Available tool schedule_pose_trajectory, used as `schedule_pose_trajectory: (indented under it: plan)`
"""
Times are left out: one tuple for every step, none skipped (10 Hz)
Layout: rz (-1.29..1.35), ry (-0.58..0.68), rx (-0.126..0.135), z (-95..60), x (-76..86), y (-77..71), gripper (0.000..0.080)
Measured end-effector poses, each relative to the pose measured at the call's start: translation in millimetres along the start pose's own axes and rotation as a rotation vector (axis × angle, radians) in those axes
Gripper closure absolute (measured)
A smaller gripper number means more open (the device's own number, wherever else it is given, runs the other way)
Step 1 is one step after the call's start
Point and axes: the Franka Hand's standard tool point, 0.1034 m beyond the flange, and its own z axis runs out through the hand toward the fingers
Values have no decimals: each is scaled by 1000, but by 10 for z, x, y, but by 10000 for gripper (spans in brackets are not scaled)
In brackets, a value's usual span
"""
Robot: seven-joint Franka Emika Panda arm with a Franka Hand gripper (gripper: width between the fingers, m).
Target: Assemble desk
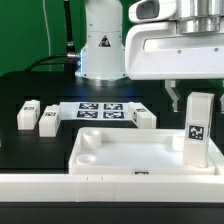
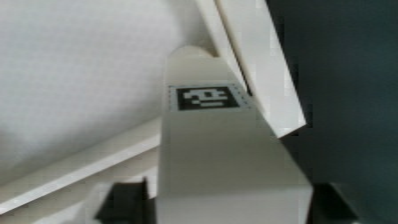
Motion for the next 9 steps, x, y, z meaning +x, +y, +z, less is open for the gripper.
schedule_pose_trajectory:
  plan:
    - [-93,-1,0,2,-22,-28,238]
    - [-119,-3,0,-2,-55,-79,238]
    - [-247,-2,2,-17,-65,-111,174]
    - [-366,0,4,-44,-55,-117,157]
    - [-366,0,6,-50,-55,-122,152]
    - [-466,2,3,-43,-50,-112,152]
    - [-549,1,3,-40,-49,-108,150]
    - [-618,1,2,-40,-48,-105,150]
    - [-743,5,-1,-41,-37,-97,150]
